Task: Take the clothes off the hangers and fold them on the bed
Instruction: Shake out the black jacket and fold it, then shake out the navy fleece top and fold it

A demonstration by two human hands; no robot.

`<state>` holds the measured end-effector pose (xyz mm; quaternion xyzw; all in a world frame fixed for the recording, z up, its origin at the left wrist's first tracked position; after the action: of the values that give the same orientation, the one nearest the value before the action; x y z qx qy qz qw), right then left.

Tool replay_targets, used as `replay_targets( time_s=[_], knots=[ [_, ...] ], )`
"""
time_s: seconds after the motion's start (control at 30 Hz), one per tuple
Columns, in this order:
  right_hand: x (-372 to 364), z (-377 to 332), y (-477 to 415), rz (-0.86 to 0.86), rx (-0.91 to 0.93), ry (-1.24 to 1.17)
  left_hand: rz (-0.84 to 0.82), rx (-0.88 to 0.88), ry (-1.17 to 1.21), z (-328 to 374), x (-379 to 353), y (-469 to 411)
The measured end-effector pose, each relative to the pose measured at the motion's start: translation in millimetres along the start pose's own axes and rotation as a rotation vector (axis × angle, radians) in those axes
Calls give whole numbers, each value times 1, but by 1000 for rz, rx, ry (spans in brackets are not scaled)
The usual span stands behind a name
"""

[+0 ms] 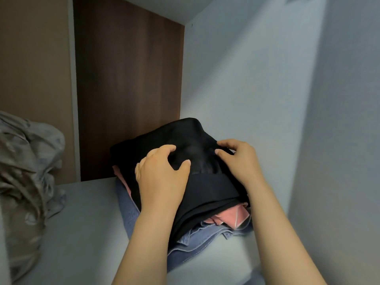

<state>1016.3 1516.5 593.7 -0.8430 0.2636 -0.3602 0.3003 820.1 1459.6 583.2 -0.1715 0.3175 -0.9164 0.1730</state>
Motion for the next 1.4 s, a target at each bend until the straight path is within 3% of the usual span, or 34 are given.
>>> replay_targets(
  time_s=[0.33, 0.87, 1.4],
  knots=[
    [67, -48, 83, 328, -43, -53, -71, -112, 201, 28, 17, 53],
    [158, -207, 288, 610, -155, 305, -522, -226, 605, 58, 129, 157],
    [311, -306, 441, 871, -161, 703, -805, -307, 1153, 200, 172, 280]
  ],
)
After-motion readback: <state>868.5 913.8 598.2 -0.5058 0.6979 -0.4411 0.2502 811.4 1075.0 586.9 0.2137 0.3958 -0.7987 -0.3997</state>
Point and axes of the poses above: each hand's wrist, its own y-axis away from the middle knuckle, its own x-axis out of the back of the hand, z = x × y, the point moved 1 cm from there along -y, towards the middle knuckle, and after that the axes turned 6 degrees about y, right-handed, at the moved point
